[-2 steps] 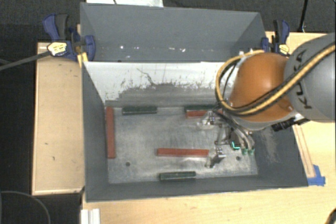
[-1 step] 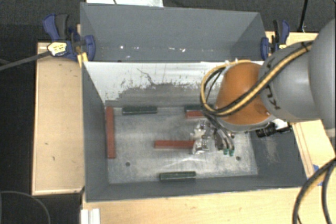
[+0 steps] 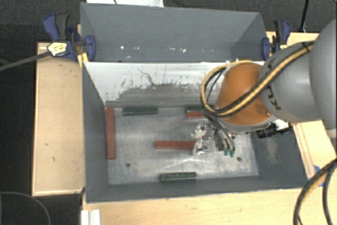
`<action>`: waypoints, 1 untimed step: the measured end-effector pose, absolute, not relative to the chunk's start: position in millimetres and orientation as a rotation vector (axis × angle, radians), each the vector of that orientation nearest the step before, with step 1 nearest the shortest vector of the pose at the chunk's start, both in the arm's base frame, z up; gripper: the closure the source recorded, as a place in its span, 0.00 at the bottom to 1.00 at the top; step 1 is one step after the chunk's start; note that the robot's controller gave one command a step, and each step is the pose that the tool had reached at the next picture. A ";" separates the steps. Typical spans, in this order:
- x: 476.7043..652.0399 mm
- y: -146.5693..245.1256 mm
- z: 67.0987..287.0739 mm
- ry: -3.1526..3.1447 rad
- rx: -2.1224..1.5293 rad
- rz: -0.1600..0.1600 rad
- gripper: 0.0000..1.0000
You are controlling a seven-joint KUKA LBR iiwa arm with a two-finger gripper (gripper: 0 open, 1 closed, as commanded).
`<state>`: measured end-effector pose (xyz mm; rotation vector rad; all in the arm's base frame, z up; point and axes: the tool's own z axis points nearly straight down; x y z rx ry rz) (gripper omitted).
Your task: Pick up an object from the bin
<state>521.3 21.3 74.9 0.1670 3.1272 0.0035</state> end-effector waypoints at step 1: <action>515.3 15.3 200.2 3.130 0.250 0.001 1.00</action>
Offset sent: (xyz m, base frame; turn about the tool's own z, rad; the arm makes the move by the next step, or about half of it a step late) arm 0.0000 0.0000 0.0000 0.0000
